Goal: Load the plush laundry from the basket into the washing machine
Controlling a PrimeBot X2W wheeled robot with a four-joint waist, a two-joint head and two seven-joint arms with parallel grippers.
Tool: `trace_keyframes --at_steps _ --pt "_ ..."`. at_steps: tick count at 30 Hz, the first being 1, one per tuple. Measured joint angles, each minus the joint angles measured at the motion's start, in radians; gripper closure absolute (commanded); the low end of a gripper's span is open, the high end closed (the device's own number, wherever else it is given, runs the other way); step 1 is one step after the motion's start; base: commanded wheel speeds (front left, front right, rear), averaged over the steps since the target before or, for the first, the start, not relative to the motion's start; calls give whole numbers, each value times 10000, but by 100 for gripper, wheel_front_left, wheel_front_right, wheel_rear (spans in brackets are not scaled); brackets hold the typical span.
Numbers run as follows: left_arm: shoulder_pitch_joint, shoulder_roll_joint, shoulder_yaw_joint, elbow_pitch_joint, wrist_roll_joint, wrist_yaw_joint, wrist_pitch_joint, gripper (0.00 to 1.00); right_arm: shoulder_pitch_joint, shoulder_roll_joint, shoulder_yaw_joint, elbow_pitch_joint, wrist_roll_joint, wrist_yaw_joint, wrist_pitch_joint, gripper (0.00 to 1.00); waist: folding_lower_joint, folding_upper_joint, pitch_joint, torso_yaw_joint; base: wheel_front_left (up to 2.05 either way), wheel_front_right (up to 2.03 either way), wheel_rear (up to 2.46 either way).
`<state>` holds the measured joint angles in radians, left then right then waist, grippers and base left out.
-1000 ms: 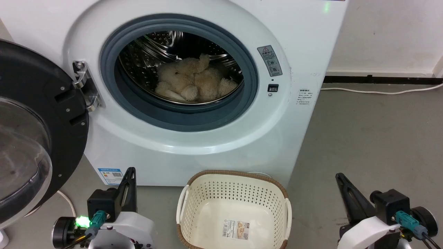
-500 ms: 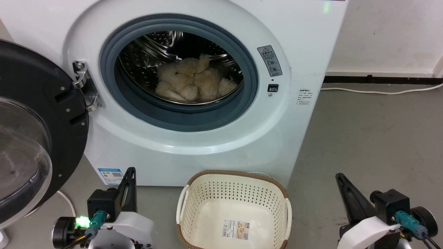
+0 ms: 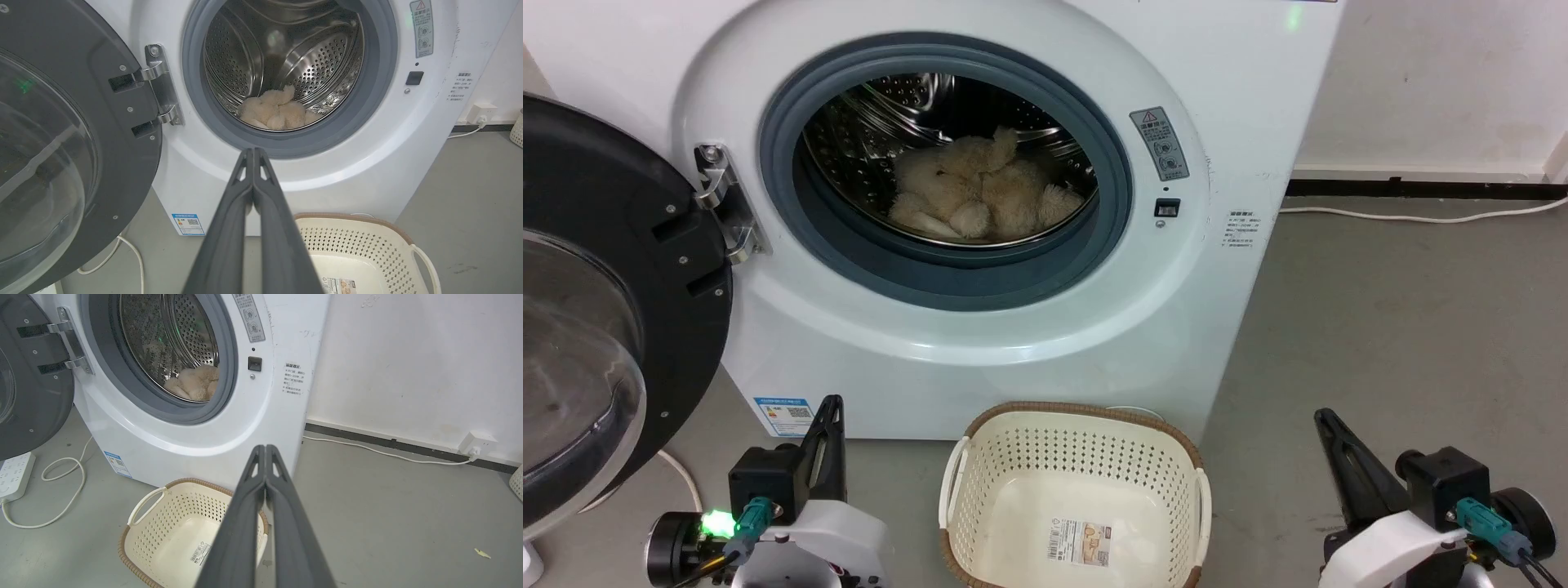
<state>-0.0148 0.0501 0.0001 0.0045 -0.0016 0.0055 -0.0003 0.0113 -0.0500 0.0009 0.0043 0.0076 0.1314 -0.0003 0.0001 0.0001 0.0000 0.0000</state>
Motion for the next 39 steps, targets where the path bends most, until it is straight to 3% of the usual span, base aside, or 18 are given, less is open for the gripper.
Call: trace_keyframes --at_steps 39 --pt "1 0 0 0 0 0 0 100 0 0 -2 0 0 0 0 100 -1 0 0 0 0 0 0"
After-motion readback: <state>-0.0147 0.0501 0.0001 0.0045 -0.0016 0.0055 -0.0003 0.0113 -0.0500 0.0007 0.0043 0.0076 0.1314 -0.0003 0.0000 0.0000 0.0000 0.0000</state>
